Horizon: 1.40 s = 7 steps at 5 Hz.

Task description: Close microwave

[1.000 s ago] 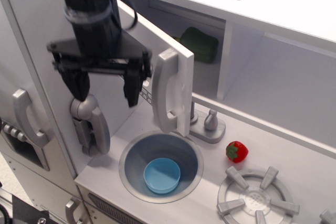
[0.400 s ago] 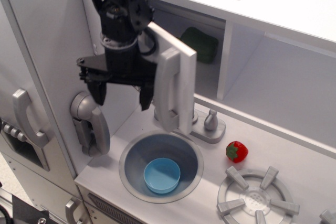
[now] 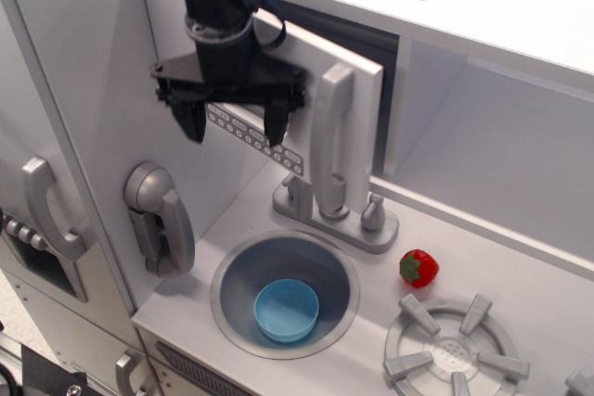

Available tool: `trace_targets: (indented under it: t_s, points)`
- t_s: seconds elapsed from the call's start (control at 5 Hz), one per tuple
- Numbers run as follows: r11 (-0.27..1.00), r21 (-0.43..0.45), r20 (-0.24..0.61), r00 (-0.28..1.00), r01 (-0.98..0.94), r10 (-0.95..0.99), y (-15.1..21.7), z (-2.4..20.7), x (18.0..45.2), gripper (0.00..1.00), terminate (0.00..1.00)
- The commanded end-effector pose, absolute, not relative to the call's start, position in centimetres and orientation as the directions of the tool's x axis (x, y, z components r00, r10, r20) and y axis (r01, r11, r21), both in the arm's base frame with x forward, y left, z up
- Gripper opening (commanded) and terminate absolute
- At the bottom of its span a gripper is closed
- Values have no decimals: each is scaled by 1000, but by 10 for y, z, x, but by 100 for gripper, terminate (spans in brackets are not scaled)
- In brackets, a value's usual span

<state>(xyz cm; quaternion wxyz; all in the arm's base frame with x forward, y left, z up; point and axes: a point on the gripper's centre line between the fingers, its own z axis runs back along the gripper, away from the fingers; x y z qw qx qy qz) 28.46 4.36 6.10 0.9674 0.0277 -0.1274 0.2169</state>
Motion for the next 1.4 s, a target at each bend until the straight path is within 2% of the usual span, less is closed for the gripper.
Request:
trace_targets:
  t_s: [0.0, 0.2, 0.4, 0.6, 0.8, 1.0, 1.2]
  points:
    - [894, -16, 395, 818, -448, 417, 49, 73, 303, 100, 0]
    - [901, -26, 438, 805, -433, 400, 49, 73, 307, 100, 0]
    - [903, -24, 337, 847, -428, 411, 52, 74, 296, 100, 0]
    - [921, 19, 205, 903, -389, 377, 64, 68, 249, 100, 0]
    - [935, 59, 164, 927, -350, 337, 81, 62, 215, 100, 0]
    - [941, 61, 189, 930, -332, 315, 92, 59, 204, 100, 0]
    - [941, 61, 189, 930, -332, 315, 92, 59, 204, 100, 0]
